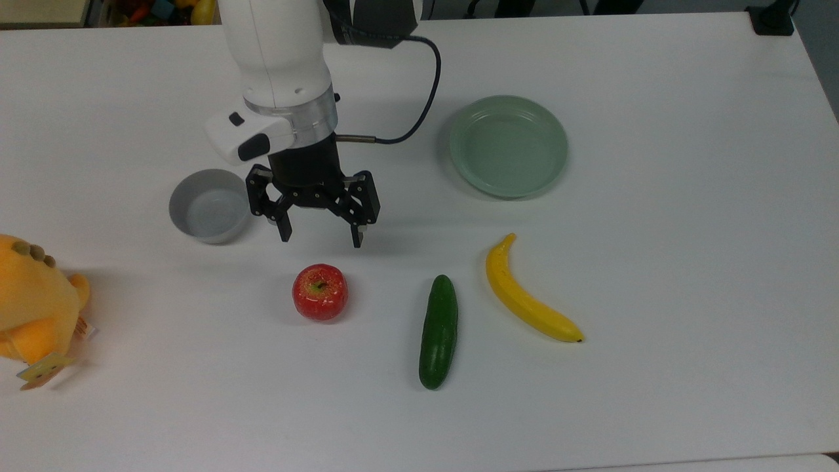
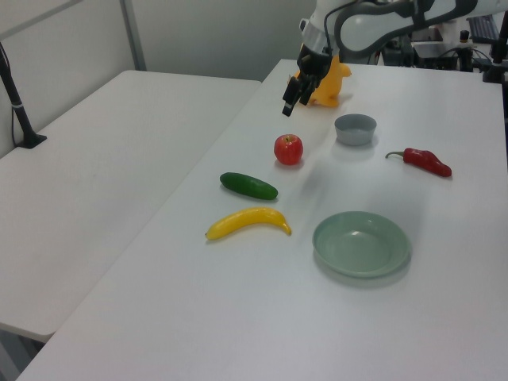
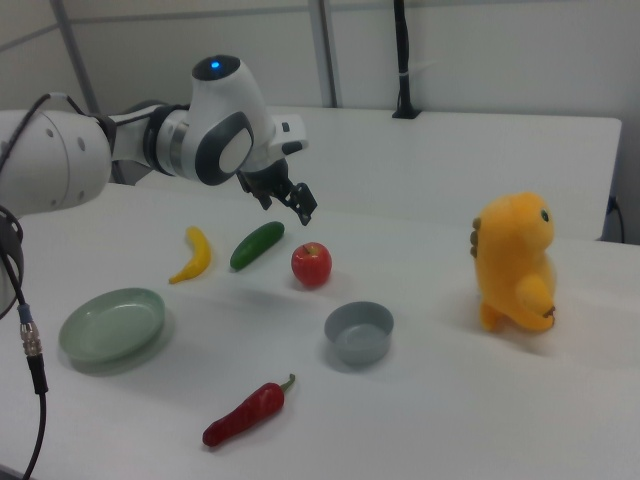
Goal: Put the red apple in the bowl
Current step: 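Move the open gripper down over the red apple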
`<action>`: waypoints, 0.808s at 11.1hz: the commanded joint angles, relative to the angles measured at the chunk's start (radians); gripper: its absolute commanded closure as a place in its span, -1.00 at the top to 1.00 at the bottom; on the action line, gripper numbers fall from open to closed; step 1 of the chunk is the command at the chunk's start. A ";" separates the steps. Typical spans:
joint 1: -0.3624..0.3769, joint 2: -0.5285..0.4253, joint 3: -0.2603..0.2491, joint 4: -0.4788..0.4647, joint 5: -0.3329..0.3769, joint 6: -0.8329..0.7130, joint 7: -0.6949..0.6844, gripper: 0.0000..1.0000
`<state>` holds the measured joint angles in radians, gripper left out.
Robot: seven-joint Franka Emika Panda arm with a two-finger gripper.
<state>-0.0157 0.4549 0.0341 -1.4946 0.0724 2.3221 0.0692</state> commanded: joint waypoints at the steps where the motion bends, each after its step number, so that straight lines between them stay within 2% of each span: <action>1: 0.014 0.053 0.001 0.017 -0.044 0.074 0.024 1.00; 3: 0.025 0.083 0.001 0.017 -0.086 0.112 0.058 1.00; 7: 0.026 0.132 0.010 0.010 -0.271 0.204 0.214 1.00; 9: 0.022 0.152 0.010 0.008 -0.319 0.229 0.242 1.00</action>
<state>0.0078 0.5839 0.0432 -1.4931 -0.1897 2.5113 0.2562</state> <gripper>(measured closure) 0.000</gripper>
